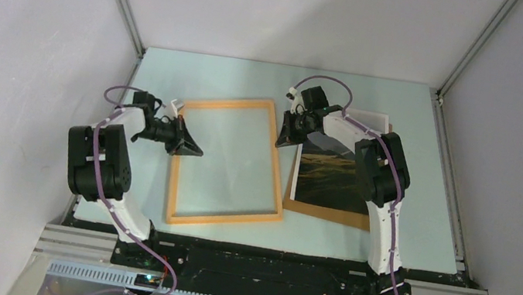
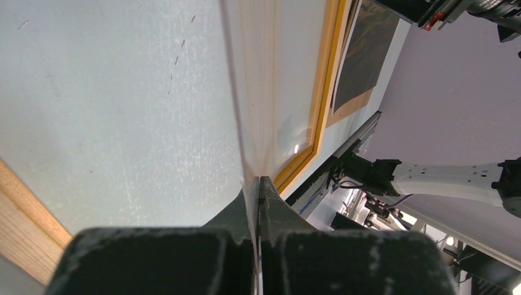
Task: Put the photo into the frame
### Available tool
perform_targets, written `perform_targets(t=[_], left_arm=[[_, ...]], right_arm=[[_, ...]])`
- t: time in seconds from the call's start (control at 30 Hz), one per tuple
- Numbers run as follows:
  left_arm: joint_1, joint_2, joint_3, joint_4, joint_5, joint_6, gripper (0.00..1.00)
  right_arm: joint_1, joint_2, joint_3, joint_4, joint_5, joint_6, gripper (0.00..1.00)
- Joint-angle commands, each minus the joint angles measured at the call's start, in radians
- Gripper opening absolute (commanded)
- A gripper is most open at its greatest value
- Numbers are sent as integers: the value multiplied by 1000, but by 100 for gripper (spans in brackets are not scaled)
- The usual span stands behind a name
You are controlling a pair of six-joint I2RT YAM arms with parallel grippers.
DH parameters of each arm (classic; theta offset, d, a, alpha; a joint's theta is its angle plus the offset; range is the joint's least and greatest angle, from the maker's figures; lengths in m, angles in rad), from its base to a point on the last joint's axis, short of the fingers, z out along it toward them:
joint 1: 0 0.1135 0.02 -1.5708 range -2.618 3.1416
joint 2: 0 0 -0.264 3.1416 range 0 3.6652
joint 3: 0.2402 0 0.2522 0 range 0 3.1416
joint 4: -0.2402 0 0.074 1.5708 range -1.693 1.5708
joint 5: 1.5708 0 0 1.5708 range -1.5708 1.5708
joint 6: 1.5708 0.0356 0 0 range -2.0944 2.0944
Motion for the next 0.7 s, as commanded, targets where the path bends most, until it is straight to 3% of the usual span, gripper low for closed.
perform_targets(t=[0.0, 0.67], left_arm=[[-29, 6, 38, -42, 102, 10, 0], [-29, 28, 75, -169, 98, 101, 0]], right_arm=[[42, 48, -19, -41, 69, -45, 9], [46, 52, -19, -41, 67, -46, 8]])
